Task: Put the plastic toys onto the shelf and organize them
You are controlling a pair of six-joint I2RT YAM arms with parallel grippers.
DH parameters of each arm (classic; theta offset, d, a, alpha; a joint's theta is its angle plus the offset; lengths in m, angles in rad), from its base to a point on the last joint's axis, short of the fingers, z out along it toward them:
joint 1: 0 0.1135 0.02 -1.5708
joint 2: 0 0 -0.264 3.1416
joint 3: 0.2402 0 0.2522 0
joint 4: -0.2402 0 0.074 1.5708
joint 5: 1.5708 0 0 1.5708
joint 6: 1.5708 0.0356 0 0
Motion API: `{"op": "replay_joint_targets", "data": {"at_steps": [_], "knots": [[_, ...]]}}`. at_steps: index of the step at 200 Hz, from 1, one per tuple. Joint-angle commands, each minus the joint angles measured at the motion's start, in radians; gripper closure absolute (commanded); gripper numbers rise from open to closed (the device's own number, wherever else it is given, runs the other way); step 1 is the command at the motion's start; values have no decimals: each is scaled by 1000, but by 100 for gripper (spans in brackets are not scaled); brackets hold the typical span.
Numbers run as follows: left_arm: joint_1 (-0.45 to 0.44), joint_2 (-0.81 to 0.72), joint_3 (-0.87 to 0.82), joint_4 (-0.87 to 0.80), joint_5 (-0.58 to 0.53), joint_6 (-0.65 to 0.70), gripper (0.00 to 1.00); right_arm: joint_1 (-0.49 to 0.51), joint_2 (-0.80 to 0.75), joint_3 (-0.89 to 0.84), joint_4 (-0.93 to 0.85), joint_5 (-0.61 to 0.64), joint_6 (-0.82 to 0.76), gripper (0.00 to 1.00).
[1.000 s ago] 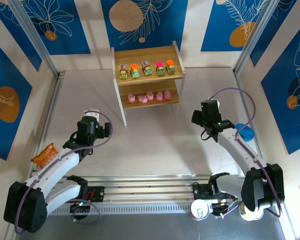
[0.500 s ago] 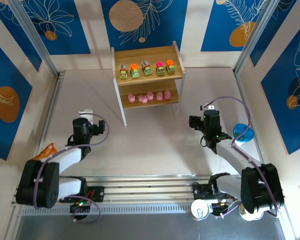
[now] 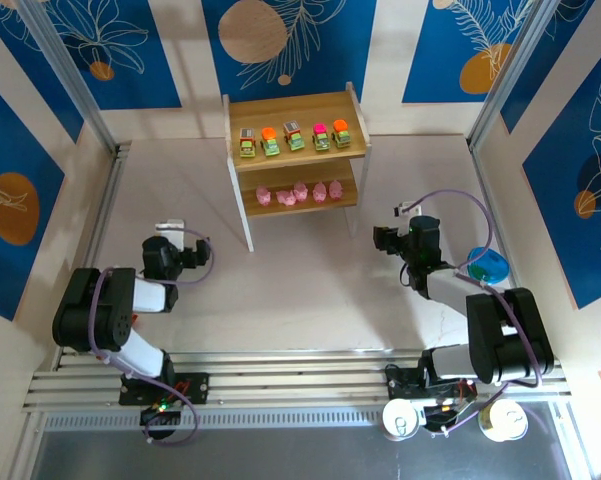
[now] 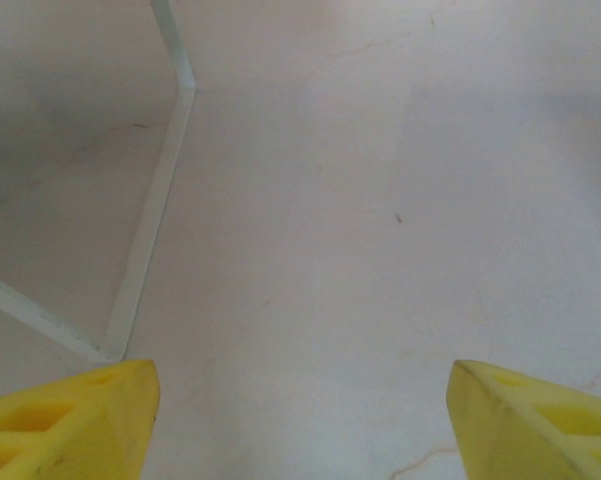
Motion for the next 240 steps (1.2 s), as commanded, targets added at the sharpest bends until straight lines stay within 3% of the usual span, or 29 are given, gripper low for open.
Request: {"op": "replay_joint_targets", "data": {"at_steps": [1,67,79,105,108,113,116,240], "knots": [[5,-2,33,63,90,12,0,-23,18,-36,159,-73,-32,24],[3,-3,34,57,107,21,0,-96,181,-75,408,-151,26,24],[3,-3,35,57,110,22,0,-112,161,-47,313,-166,35,24],[1,-3,39,52,114,25,0,-119,171,-41,322,-156,50,24],[1,-3,38,50,112,26,0,-119,169,-39,314,-155,51,22],[1,-2,38,50,113,26,0,-121,168,-38,306,-160,52,5],[1,-3,39,51,112,26,0,-122,170,-39,311,-162,52,0],[0,-2,40,48,113,28,0,-122,167,-41,312,-162,52,1]]}}
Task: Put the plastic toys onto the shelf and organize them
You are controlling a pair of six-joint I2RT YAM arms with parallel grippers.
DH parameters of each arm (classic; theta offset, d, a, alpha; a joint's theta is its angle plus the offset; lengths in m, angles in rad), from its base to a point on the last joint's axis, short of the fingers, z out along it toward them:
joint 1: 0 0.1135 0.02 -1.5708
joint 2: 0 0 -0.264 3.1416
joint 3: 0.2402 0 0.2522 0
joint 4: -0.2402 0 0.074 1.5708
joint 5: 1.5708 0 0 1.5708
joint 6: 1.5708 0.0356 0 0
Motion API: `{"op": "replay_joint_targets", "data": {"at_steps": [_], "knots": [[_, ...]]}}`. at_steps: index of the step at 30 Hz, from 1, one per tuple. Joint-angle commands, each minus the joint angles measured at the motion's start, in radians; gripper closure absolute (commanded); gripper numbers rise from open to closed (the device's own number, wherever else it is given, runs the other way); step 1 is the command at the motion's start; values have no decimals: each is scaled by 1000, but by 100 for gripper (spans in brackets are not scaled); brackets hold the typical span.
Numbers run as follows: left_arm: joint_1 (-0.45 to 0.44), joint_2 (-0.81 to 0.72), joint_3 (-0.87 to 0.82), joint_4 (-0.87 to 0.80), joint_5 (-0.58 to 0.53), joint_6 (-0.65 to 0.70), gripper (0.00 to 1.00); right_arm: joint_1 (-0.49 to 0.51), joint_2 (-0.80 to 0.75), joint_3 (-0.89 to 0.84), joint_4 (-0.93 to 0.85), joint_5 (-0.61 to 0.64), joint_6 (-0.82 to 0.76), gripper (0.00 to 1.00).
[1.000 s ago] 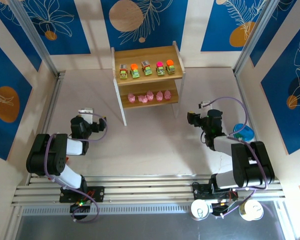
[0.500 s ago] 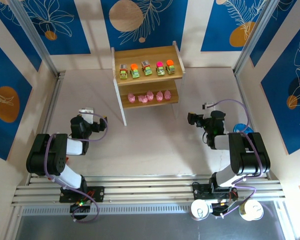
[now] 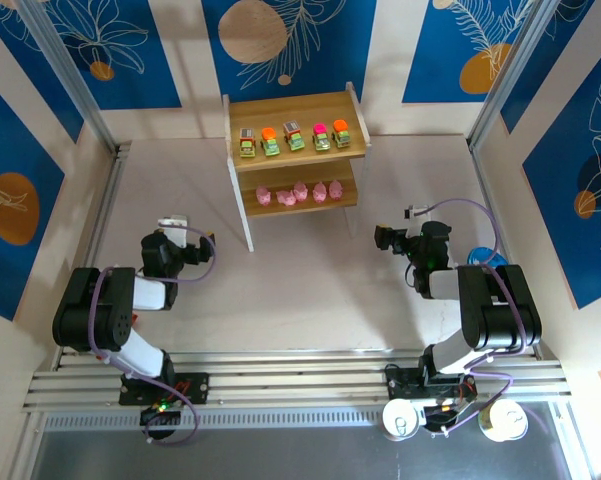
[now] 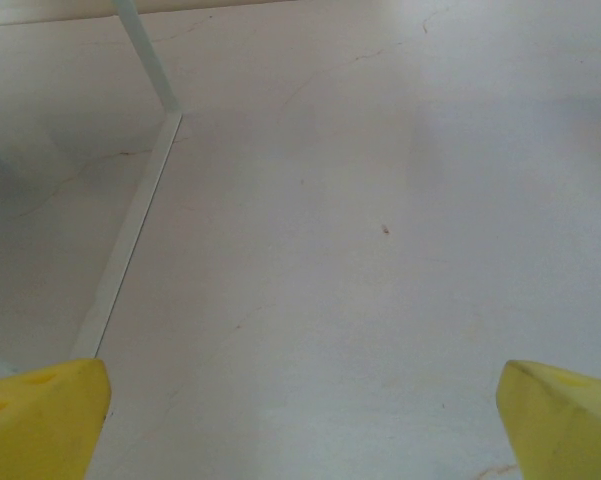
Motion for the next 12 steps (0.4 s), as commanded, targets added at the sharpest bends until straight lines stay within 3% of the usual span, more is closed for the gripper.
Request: {"op": "replay_joint_targets", "data": {"at_steps": [1,12], "knots": [[0,-2,21,21,22,17,0,-5,1,19,25,-13,9,1],[0,-2,16,28,27,16,0,-4,1,19,25,-13,9,1]]}}
